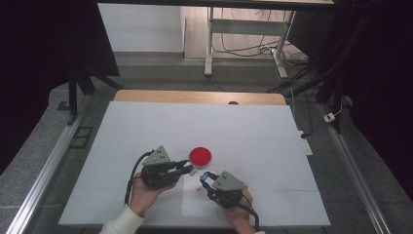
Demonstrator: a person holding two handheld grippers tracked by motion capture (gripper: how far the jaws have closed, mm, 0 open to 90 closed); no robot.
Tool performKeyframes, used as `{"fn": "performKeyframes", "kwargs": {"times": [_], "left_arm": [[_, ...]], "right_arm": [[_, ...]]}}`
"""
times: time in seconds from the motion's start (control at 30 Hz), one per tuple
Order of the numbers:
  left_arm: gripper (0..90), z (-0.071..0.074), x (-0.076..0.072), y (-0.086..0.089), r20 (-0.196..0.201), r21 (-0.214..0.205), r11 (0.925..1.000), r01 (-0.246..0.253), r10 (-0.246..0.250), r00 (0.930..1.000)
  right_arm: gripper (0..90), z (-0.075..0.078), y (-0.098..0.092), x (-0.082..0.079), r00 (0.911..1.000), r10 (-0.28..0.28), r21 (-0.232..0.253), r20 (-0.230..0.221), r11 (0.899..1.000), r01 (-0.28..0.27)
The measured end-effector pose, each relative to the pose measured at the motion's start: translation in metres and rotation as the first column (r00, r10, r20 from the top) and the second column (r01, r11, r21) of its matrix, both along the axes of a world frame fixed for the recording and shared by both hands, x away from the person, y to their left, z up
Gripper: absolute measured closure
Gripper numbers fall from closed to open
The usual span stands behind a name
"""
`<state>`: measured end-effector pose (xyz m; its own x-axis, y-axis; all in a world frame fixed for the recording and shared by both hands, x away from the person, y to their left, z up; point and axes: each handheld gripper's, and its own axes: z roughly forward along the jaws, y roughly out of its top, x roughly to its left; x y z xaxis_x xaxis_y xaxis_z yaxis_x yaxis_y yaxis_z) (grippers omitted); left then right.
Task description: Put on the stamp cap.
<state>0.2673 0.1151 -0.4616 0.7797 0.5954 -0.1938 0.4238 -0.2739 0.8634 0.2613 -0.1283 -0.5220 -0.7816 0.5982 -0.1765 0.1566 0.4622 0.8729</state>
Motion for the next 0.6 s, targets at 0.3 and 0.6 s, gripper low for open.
{"fn": "performKeyframes", "kwargs": {"times": [0.3, 0.6], "left_arm": [[75.6, -0.0007, -0.0004, -0.0054, -0.003, -0.007, 0.9999, 0.010, -0.010, 0.9999], [75.6, -0.0015, -0.0004, -0.0088, -0.004, -0.008, 1.0000, 0.005, -0.005, 1.0000]], "right_arm": [[65.0, -0.0009, 0.0071, -0.0026, 1.0000, -0.008, 0.006, 0.005, 1.000, 0.008], [65.0, -0.0001, 0.0087, -0.0028, 0.9996, -0.021, 0.007, 0.017, 1.000, 0.021]]}}
